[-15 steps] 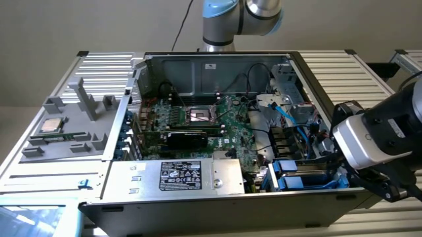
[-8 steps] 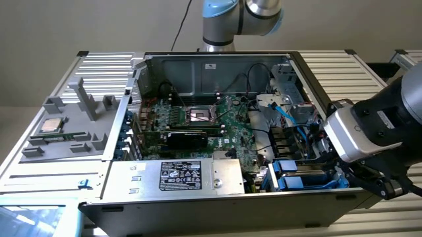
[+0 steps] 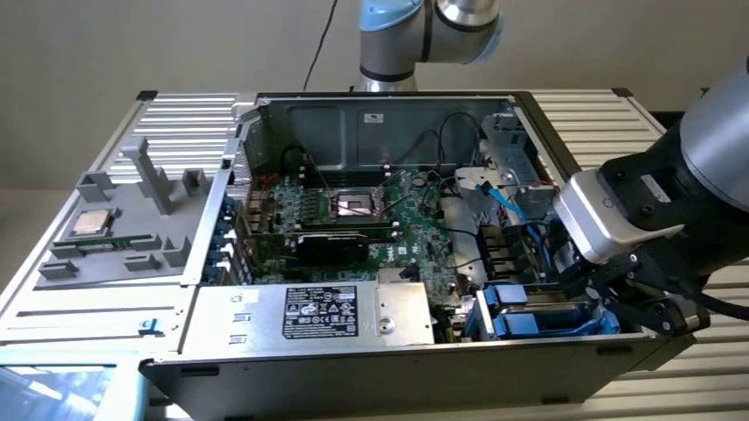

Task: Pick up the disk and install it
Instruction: 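Insert the first disk wire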

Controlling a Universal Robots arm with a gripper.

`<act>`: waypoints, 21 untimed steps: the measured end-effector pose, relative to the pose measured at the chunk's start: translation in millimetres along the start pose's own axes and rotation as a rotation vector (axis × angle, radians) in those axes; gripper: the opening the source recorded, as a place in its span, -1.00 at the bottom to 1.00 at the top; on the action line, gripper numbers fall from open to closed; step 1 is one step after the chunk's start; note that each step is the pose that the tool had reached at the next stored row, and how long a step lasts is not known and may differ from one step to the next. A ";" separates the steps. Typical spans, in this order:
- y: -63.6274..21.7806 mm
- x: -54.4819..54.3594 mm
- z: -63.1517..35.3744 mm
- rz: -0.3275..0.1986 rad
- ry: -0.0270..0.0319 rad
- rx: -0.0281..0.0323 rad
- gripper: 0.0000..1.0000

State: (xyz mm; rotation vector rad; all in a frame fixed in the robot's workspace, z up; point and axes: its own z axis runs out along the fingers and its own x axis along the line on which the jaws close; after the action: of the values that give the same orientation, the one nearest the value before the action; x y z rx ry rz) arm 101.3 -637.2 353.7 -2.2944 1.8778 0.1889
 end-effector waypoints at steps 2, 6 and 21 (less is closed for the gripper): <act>0.6 -2.7 0.6 -0.001 0.0264 0.0000 -0.65; 1.7 -8.3 1.6 -0.004 0.0721 -0.0013 -0.65; -1.8 -33.9 3.5 -0.004 0.1700 -0.0302 -0.65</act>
State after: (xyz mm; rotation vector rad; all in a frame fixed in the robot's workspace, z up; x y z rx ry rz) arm 96.4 -603.6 357.4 -2.4031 1.9606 0.0220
